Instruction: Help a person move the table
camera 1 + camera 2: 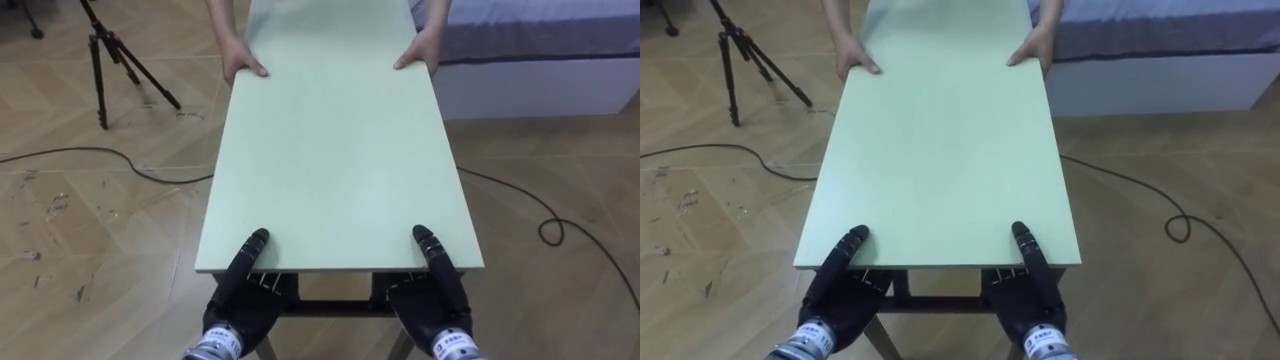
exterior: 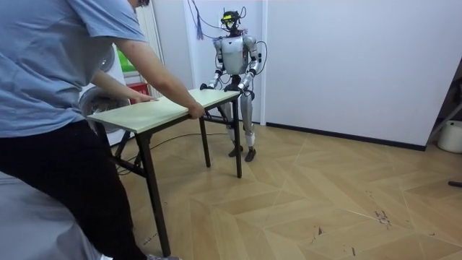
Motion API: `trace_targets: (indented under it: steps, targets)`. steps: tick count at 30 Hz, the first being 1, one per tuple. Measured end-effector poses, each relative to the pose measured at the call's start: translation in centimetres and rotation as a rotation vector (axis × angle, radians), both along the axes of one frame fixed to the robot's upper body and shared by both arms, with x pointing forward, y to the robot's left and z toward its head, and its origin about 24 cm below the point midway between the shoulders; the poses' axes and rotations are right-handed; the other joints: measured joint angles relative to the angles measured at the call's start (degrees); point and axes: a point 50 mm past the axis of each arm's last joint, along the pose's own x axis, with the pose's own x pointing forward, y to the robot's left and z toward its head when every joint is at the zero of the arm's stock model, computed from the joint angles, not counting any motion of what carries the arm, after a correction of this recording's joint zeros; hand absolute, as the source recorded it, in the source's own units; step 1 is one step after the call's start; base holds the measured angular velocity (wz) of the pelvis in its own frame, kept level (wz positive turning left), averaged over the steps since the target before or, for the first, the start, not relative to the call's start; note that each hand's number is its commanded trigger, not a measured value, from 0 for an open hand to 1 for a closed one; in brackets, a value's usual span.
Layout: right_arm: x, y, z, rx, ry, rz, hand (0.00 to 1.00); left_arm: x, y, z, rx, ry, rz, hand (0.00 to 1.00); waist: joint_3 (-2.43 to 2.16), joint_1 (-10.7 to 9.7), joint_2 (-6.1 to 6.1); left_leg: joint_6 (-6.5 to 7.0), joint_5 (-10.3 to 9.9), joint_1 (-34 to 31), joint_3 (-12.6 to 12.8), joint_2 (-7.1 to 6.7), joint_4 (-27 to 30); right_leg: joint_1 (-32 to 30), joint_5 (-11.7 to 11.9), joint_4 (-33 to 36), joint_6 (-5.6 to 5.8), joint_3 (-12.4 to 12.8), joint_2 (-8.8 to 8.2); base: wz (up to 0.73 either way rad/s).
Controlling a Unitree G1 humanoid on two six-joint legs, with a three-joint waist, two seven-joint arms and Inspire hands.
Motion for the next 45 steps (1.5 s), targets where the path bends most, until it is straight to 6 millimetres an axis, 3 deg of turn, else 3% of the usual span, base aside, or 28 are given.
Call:
trace_targets:
  steps: [16,26,34,38,45]
  targets:
    - [-0.2,0.7,-0.1,-0.029,-0.014,0.020,1.00,0.0,0.7,-0.2,0.080,-0.054,-0.022,1.00,-0.16,-0.53,0.27,0.01,0.02,-0.40,0.05,-0.16,0.70,0.00,0.04,0.35,-0.06,-0.54,-0.24,0.00]
    - [0.2,0.7,0.5,-0.018,-0.044,0.009,1.00,0.1,0.7,0.3,0.075,-0.089,-0.017,1.00,-0.78,-0.09,0.44,0.01,0.01,-2.07,0.26,-0.04,1.61,-1.41,0.25,0.38,-0.22,-0.12,-0.19,-0.01]
    - [-0.1,0.4,1.1,-0.049,-0.090,0.019,1.00,-0.9,-0.1,0.5,0.047,-0.098,-0.005,1.00,-0.93,-0.02,0.73,0.01,0.01,-2.68,0.38,0.04,1.60,-2.02,0.35,0.29,-0.28,-0.06,-0.15,-0.01]
    - [-1.1,0.0,1.1,-0.064,-0.094,0.003,1.00,-1.6,-0.5,0.4,0.044,-0.098,-0.025,1.00,-1.13,1.08,1.04,0.01,0.01,-3.08,0.30,0.06,1.64,-2.29,0.47,0.26,-0.29,-0.15,-0.14,0.00]
    - [-1.9,-0.2,1.5,-0.085,-0.109,-0.007,1.00,-2.4,-0.7,0.5,0.029,-0.107,-0.020,1.00,-1.15,1.18,1.02,0.01,0.05,-4.48,0.16,0.06,1.83,-4.02,0.49,1.16,-0.33,-0.40,-0.21,0.00]
